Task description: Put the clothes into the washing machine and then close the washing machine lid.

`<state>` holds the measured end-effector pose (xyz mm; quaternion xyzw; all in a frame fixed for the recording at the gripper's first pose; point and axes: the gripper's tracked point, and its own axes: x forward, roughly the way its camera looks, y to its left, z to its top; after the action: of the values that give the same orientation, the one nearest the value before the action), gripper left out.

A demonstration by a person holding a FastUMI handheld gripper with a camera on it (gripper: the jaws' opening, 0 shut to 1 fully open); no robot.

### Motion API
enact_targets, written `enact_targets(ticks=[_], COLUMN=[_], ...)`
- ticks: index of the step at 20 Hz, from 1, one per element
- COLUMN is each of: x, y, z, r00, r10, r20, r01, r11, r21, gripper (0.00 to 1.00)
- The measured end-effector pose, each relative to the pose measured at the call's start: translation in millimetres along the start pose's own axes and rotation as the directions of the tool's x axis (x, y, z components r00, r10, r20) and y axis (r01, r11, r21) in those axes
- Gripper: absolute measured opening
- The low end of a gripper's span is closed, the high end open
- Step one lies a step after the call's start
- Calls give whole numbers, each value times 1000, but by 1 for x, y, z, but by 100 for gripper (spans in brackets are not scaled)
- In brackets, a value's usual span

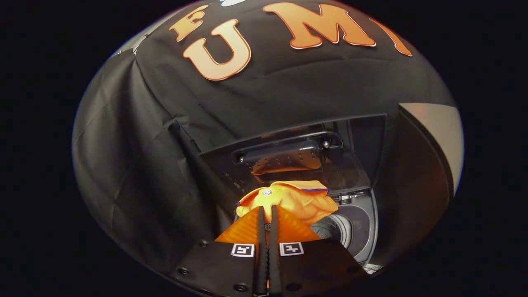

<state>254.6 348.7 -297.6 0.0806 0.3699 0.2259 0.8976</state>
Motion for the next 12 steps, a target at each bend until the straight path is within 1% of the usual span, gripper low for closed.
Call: enact_targets(ticks=[6, 12], x=[29, 63], y=[-23, -49], z=[-33, -80], r00=[998, 989], r10=[-23, -56], r20=[-55, -135], r01=[25, 67], r11=[999, 995], r21=[32, 75], gripper=[9, 9])
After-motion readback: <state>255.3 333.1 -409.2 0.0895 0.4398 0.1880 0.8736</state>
